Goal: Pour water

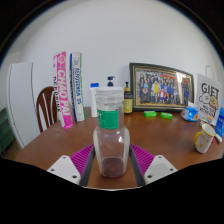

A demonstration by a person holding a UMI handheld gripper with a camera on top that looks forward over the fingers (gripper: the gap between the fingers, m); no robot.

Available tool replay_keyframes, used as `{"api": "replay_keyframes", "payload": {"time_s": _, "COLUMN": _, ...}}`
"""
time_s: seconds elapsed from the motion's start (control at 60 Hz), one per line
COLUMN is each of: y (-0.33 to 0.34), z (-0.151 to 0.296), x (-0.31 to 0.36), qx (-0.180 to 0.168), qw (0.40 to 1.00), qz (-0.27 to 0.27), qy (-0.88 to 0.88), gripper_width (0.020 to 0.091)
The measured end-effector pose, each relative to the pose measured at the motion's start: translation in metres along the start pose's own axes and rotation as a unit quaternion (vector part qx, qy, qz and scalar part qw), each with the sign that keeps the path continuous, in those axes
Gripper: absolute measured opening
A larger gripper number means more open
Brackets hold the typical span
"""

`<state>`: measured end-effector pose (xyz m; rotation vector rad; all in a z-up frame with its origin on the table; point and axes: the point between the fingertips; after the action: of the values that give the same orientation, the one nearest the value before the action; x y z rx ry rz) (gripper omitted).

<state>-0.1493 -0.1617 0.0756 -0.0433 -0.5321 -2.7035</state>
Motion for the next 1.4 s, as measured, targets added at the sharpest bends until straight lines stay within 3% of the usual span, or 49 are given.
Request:
{"api": "replay_keyframes", "payload": {"time_s": 0.05, "y": -0.013, "z": -0.006, "x": -0.030, "qx": -0.014, "qw": 1.000, "qz": 0.018, "qy": 0.016, "gripper_width": 0.0557}}
{"api": "replay_keyframes", "payload": {"time_s": 0.3, "y": -0.006, "z": 0.007, "x": -0.033, "qx": -0.020, "qw": 0.999, "qz": 0.016, "qy": 0.020, "gripper_width": 0.0427}}
{"api": "replay_keyframes", "payload": {"time_s": 0.45, "y": 0.012, "z": 0.053, "x": -0.028, "qx": -0.037, "qw": 0.999, "qz": 0.012, "qy": -0.024, "gripper_width": 0.0424}}
{"api": "replay_keyframes", "payload": {"time_s": 0.633, "y": 0.052, "z": 0.127, "x": -0.046, "qx": -0.100, "qw": 0.968, "qz": 0.087, "qy": -0.211, "gripper_width": 0.0425}}
{"api": "replay_keyframes", "payload": {"time_s": 0.817, "y": 0.076, "z": 0.179, "x": -0.103, "qx": -0.168, "qw": 0.857, "qz": 0.159, "qy": -0.460, "gripper_width": 0.0424}}
{"api": "replay_keyframes", "payload": {"time_s": 1.033, "y": 0.090, "z": 0.187, "x": -0.197, "qx": -0.225, "qw": 0.646, "qz": 0.217, "qy": -0.697, "gripper_width": 0.0425}}
{"api": "replay_keyframes", "payload": {"time_s": 1.217, "y": 0.084, "z": 0.159, "x": -0.251, "qx": -0.235, "qw": 0.510, "qz": 0.229, "qy": -0.795, "gripper_width": 0.0424}}
{"api": "replay_keyframes", "payload": {"time_s": 1.4, "y": 0.072, "z": 0.132, "x": -0.272, "qx": -0.223, "qw": 0.463, "qz": 0.225, "qy": -0.828, "gripper_width": 0.0424}}
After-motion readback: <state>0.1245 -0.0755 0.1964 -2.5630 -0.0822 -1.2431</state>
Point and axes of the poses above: the point between the fingertips, and its own axes, seen from behind it with the camera up: x to the left, z up, y backward, against the way the camera looks, and after that the axes turned 11 degrees about z, right-handed
